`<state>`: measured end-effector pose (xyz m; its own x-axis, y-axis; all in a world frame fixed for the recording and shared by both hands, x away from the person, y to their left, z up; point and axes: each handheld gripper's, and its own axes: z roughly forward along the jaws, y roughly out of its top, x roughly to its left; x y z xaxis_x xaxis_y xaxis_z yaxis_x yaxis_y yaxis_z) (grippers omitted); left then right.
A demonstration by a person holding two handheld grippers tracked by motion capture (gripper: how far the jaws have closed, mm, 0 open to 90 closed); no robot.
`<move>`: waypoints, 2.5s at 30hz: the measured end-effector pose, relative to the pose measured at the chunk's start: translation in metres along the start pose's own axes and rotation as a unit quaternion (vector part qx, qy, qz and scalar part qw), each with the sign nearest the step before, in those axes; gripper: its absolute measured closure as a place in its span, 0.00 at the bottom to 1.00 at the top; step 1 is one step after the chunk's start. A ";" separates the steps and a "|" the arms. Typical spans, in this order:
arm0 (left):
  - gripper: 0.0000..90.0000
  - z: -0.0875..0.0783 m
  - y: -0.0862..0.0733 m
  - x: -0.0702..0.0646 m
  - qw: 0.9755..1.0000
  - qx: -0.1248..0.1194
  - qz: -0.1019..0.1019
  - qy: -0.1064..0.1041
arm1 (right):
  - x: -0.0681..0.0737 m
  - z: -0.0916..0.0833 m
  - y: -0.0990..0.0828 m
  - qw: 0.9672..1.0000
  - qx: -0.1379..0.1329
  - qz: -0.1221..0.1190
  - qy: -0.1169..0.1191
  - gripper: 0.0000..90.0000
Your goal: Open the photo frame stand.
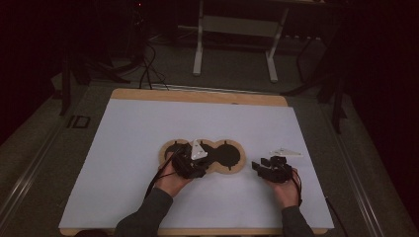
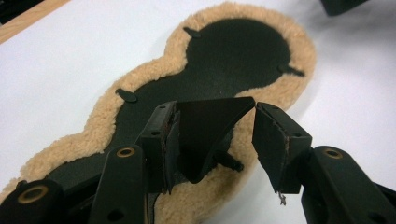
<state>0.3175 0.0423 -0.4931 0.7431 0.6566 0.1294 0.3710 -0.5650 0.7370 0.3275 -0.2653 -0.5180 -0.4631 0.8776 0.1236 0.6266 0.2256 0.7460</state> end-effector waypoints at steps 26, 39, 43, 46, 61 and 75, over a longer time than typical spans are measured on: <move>0.68 0.022 0.014 -0.008 0.996 0.038 0.055 0.055 | 0.000 0.001 0.000 1.000 0.001 -0.002 0.005 0.58; 0.79 0.018 0.017 -0.007 0.995 0.027 0.068 0.066 | 0.001 0.000 0.000 1.000 0.000 -0.001 0.006 0.58; 0.79 0.018 0.016 -0.006 0.995 0.026 0.069 0.066 | 0.001 0.000 0.000 1.000 0.000 -0.001 0.006 0.58; 0.80 0.017 0.016 -0.005 0.995 0.022 0.068 0.064 | 0.001 0.000 0.000 1.000 -0.001 -0.002 0.006 0.58; 0.80 0.011 0.011 0.001 0.997 -0.008 0.046 0.057 | 0.002 -0.002 0.003 0.999 -0.012 0.013 0.027 0.56; 0.80 0.002 0.003 0.006 0.997 -0.043 0.034 0.048 | 0.003 -0.010 0.011 0.994 -0.040 0.060 0.080 0.51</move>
<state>0.3238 0.0434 -0.4910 0.7063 0.6657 0.2406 0.2703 -0.5678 0.7775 0.3271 -0.2647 -0.5026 -0.4853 0.8166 0.3124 0.6351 0.0837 0.7679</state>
